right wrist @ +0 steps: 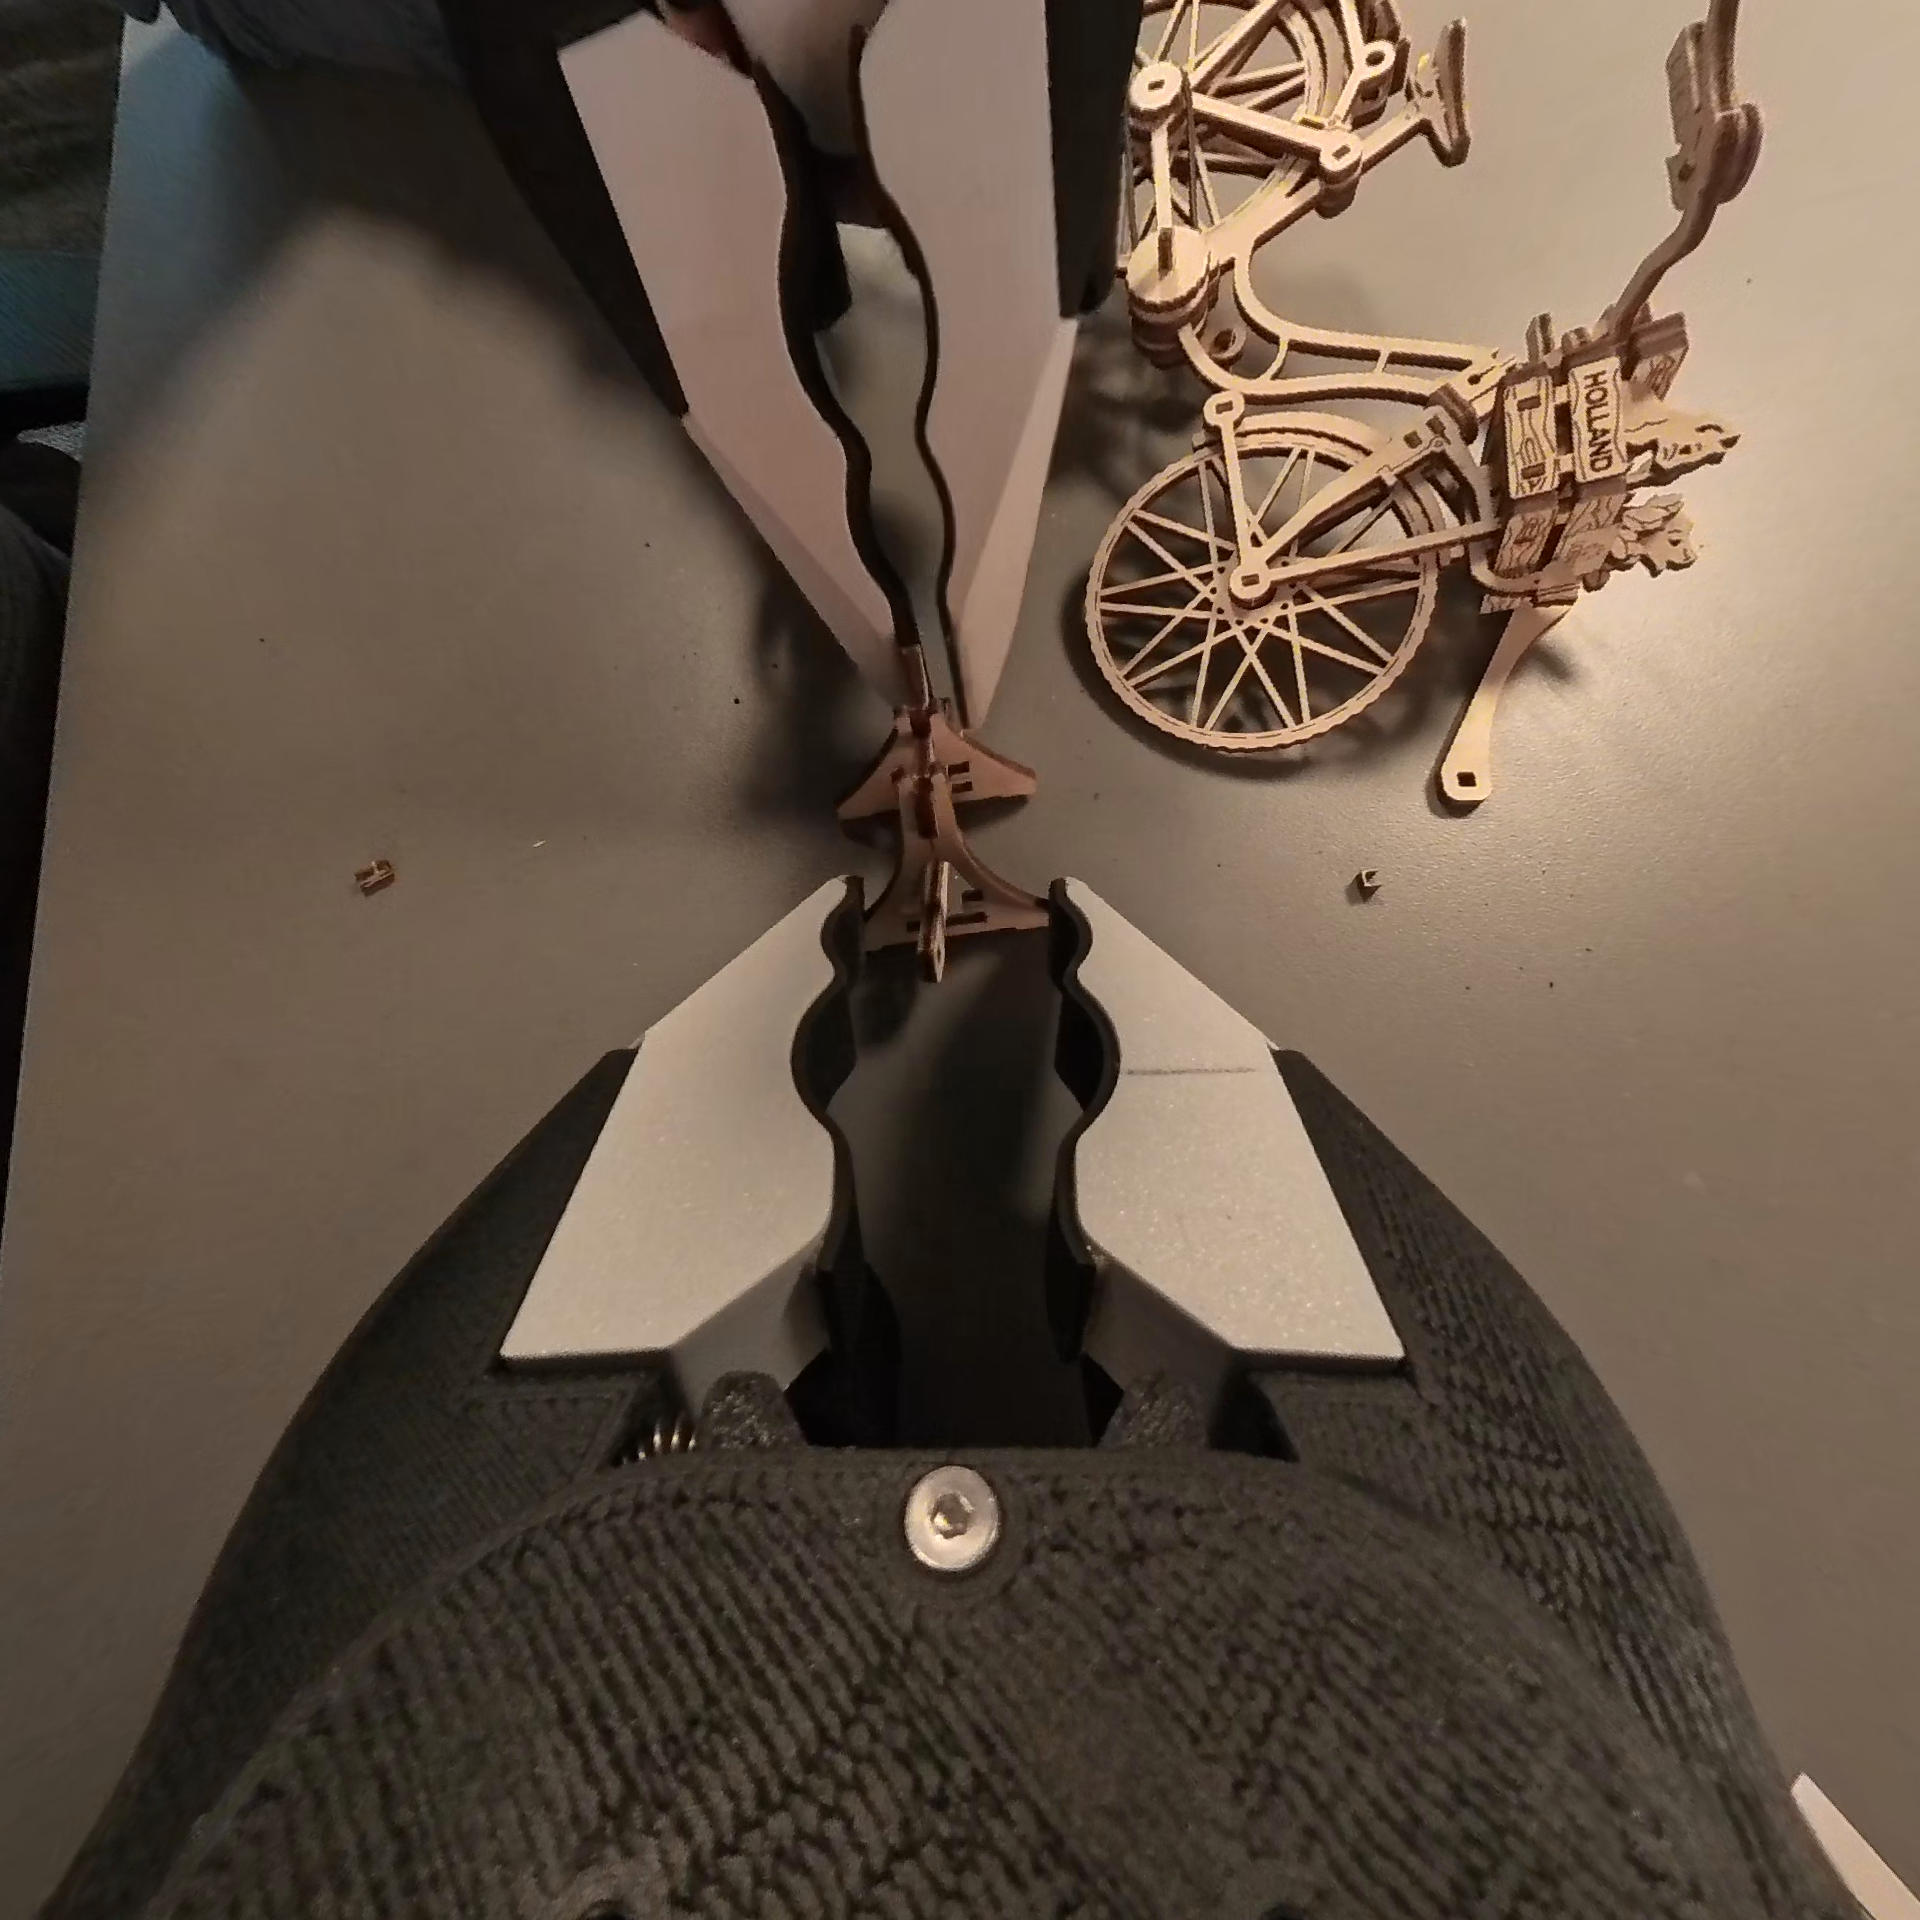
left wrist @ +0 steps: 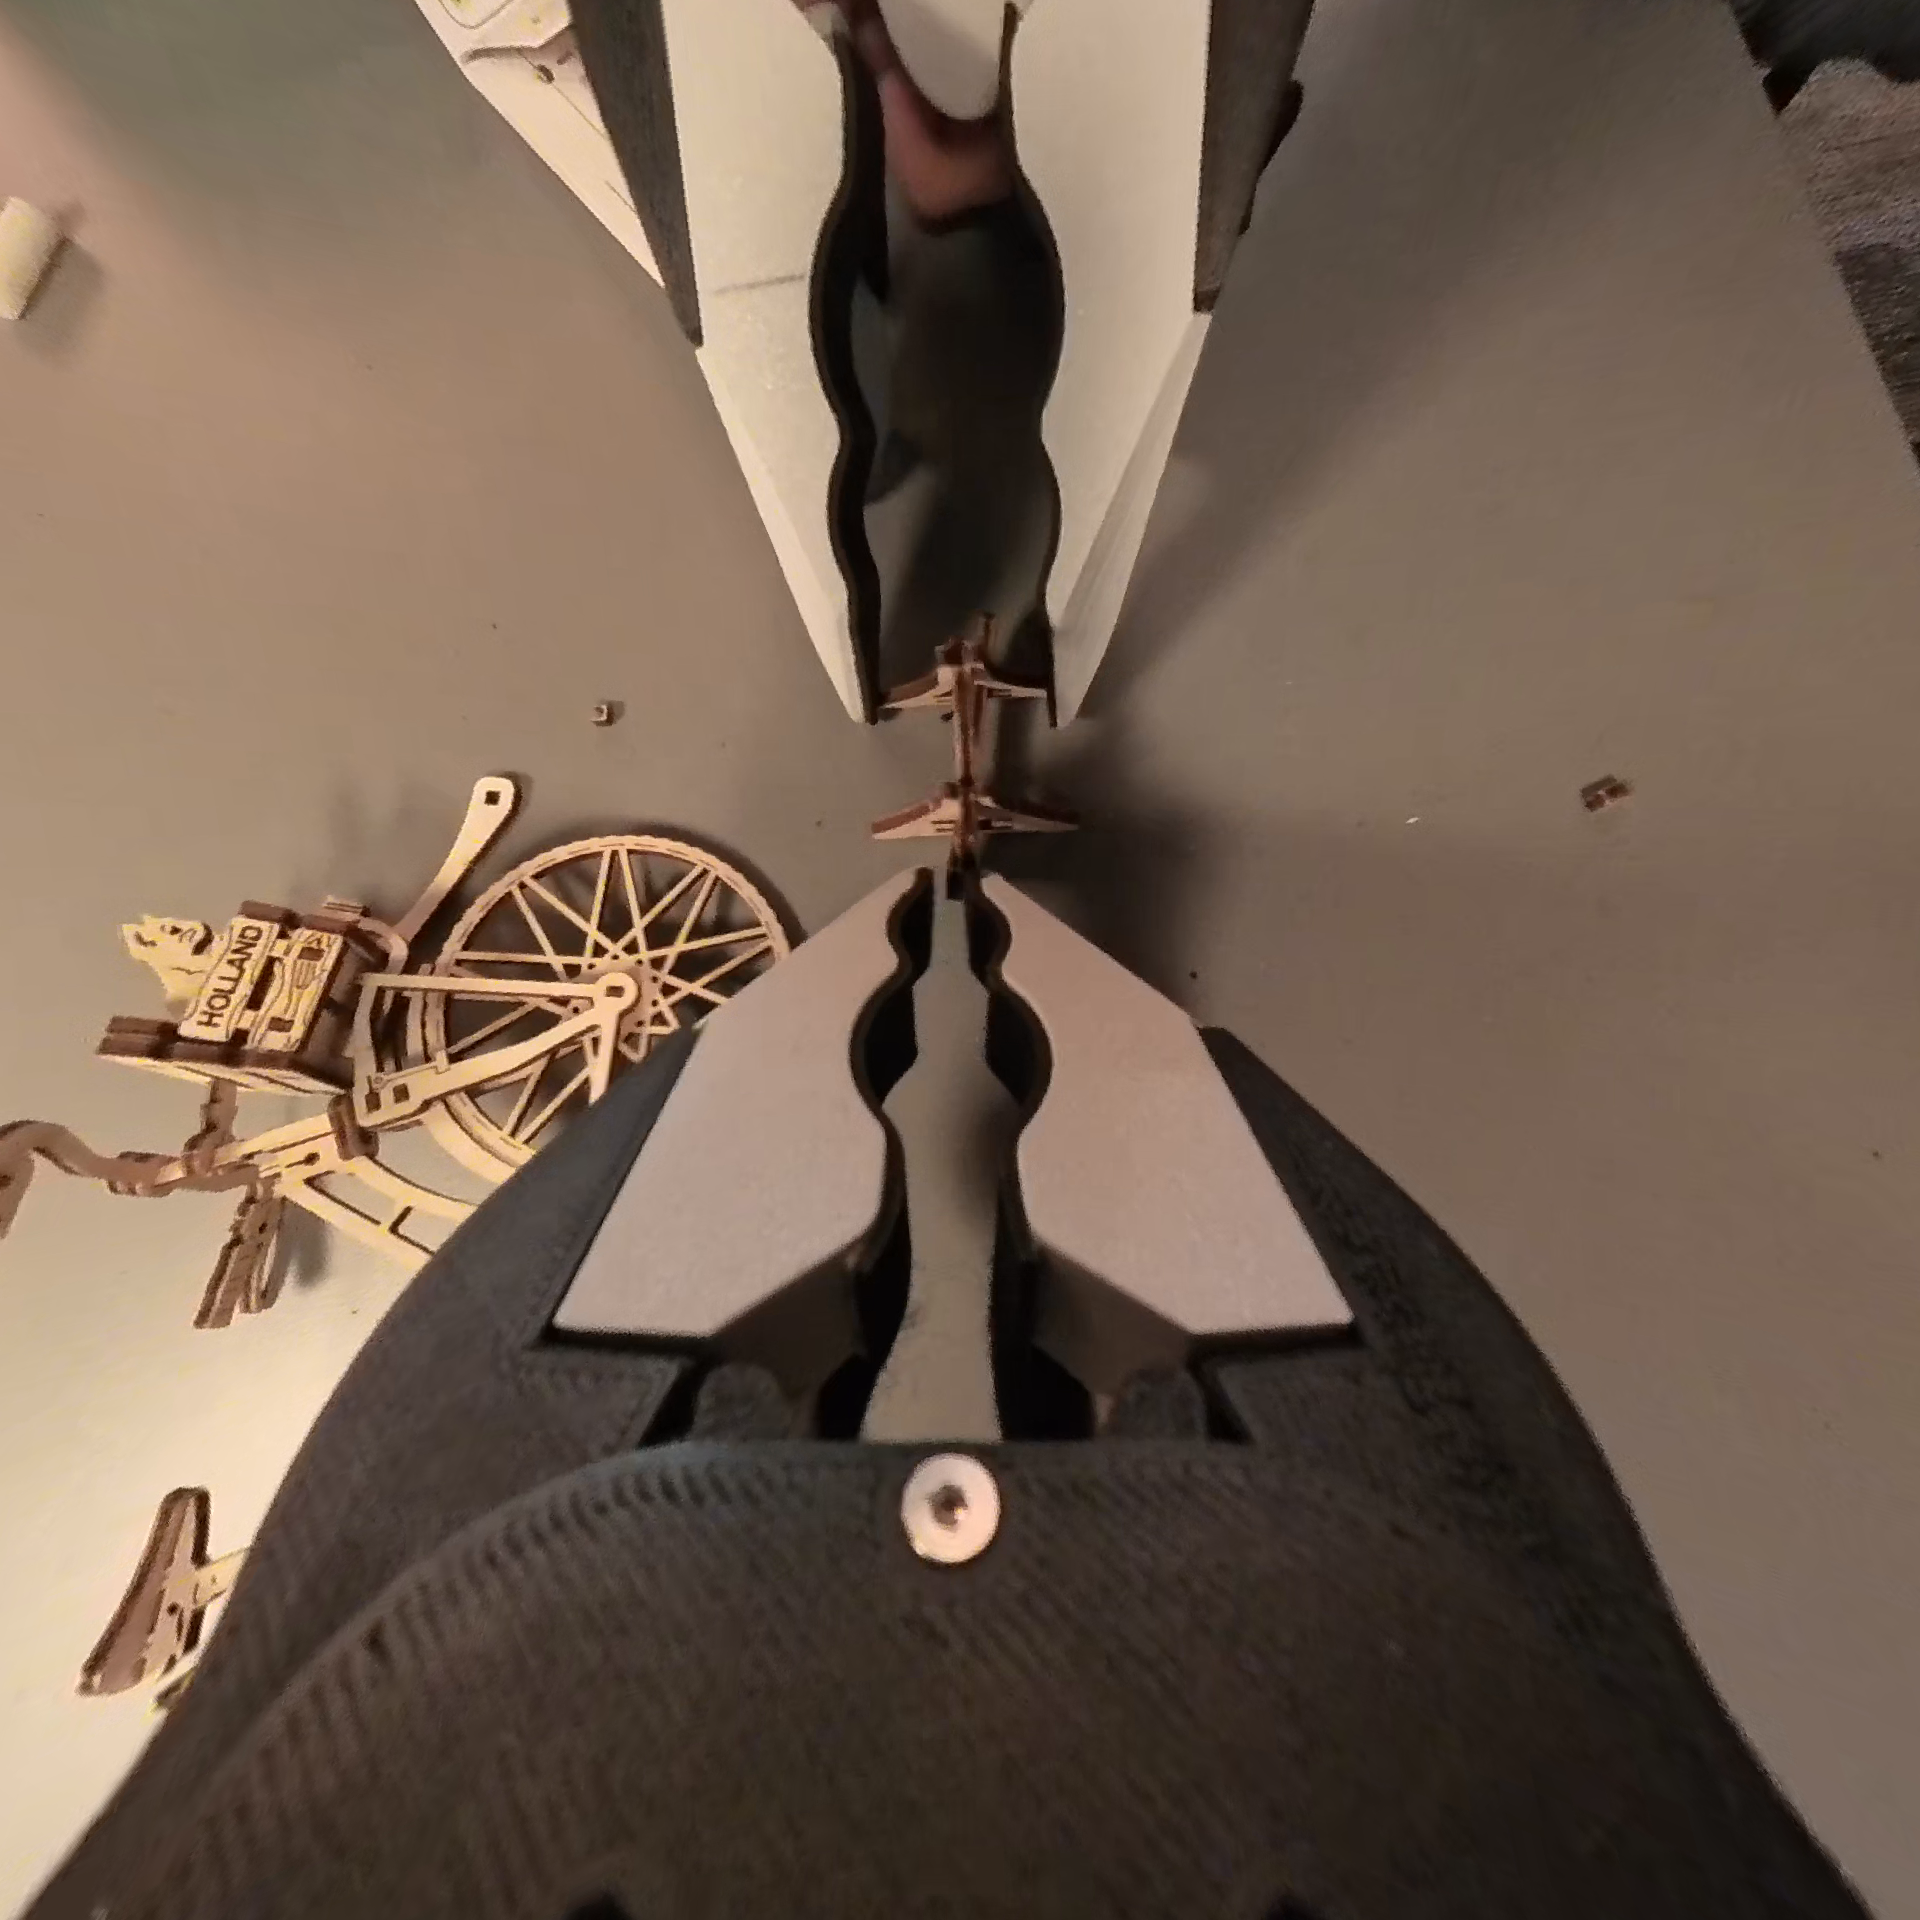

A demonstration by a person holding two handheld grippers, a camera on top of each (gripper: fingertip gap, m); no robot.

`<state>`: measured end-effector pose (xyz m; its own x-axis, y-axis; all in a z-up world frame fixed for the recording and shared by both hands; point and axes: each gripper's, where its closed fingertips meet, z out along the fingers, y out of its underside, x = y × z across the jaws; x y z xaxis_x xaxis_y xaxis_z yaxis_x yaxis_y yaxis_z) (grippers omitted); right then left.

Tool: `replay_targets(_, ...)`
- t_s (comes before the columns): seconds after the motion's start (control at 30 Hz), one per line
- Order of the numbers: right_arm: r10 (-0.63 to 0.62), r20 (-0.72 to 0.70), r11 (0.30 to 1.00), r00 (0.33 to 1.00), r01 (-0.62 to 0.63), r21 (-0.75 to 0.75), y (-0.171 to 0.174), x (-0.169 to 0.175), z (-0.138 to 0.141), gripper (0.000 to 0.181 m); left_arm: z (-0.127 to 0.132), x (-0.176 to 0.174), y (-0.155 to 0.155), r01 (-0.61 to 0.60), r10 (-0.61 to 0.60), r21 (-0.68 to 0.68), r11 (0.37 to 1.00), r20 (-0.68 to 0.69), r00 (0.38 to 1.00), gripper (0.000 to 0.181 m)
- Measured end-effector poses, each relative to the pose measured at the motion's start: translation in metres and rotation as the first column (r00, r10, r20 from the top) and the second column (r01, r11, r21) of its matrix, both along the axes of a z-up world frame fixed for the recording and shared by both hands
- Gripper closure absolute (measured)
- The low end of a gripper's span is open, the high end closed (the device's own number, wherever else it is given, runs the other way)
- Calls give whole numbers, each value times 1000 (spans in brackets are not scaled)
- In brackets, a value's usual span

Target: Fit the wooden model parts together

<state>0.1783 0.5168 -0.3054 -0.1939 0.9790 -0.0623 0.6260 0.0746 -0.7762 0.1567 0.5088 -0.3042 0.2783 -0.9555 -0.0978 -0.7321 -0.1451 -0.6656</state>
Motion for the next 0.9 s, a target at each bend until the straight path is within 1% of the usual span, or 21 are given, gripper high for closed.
replay_targets(0.1, -1, 0, 1000, 1000, 1, 6, 0, 0, 0, 148, -1, -2, 1, -11, 11, -12, 1000, 4, 1000, 172)
replay_targets(0.23, -6, -1, 1000, 1000, 6, 15, 1, 0, 0, 147, 2, -4, -2, -20, 22, -46, 999, 52, 998, 166)
replay_targets(0.37, -11, -1, 999, 1000, 11, 39, 2, 0, -1, 146, 5, -7, -4, -32, 36, -47, 998, 66, 997, 162)
replay_targets(0.43, -9, -2, 998, 1000, 9, 57, 3, 1, -1, 142, 6, -6, -7, -37, 41, -54, 998, 77, 996, 159)
replay_targets(0.53, -7, -11, 997, 1000, 8, 82, 4, 2, 0, 137, 5, -8, -12, -63, 66, -41, 997, 80, 995, 156)
replay_targets(0.63, -13, -25, 995, 1000, 16, 99, 7, 6, 2, 137, 7, -15, -12, -111, 111, -4, 994, 89, 990, 153)
replay_targets(0.7, -24, -51, 995, 998, 29, 98, 10, 8, 8, 141, 10, -17, -12, -147, 147, -4, 989, 126, 981, 152)
replay_targets(0.77, -35, -83, 995, 996, 42, 86, 12, 10, 14, 151, 14, -18, -8, -197, 194, 1, 980, 166, 967, 151)
replay_targets(0.8, -38, -91, 996, 995, 46, 79, 13, 11, 16, 153, 17, -16, -9, -212, 209, -10, 977, 196, 958, 146)
replay_targets(0.9, -38, -94, 997, 995, 44, 60, 14, 13, 14, 161, 23, -5, -9, -248, 245, -21, 968, 263, 933, 126)
